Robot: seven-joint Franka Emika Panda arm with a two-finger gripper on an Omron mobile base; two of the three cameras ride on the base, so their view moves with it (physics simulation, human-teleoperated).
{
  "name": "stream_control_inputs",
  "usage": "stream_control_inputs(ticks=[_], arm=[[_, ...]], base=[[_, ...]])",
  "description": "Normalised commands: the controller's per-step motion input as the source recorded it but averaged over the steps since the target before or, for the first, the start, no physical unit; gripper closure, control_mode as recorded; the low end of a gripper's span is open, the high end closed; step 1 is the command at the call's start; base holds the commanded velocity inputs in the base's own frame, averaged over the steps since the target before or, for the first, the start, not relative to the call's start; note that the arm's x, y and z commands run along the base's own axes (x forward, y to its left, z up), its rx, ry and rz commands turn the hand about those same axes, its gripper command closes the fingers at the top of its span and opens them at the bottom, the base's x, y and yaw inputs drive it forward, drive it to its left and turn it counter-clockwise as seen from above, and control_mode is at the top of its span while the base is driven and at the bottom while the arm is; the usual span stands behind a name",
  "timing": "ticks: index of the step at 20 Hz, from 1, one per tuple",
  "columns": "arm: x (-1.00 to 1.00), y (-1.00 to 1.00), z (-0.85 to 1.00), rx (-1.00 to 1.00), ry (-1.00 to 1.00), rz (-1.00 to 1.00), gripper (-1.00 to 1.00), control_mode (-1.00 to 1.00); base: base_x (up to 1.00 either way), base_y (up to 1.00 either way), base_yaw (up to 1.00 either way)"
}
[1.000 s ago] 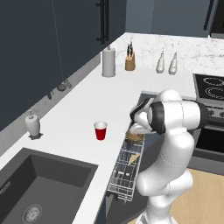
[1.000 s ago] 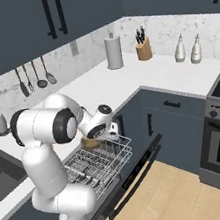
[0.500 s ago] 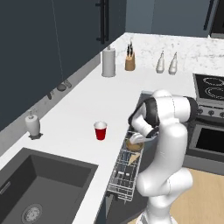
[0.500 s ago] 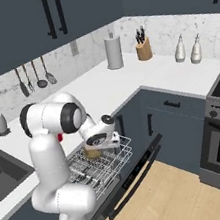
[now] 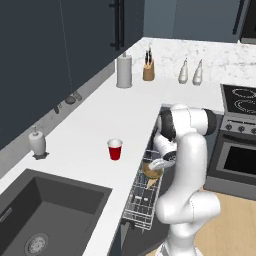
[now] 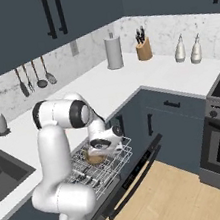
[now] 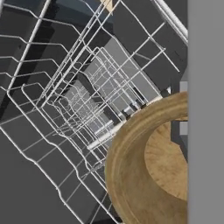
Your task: Pick up the cup and bowl from the counter, place them in the dishwasher, and close the dishwasher door.
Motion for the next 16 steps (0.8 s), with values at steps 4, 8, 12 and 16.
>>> stream_control_inputs(ticks=[4, 8, 12, 16], arm=[[0.35, 0.14, -0.37, 0.05, 0.01, 0.02, 1.00, -1.00], [0.35, 0.30, -0.18, 0.00, 0.03, 0.00, 1.00, -1.00], [0.30, 0.27, -0.26, 0.00, 0.03, 0.00, 1.00, -1.00], [0.17, 0.03, -0.48, -0.01, 0.05, 0.00, 1.00, -1.00]], base=[[0.00, 0.00, 0.00], [0.00, 0.00, 0.00], [0.00, 0.00, 0.00], [0.00, 0.00, 0.00]])
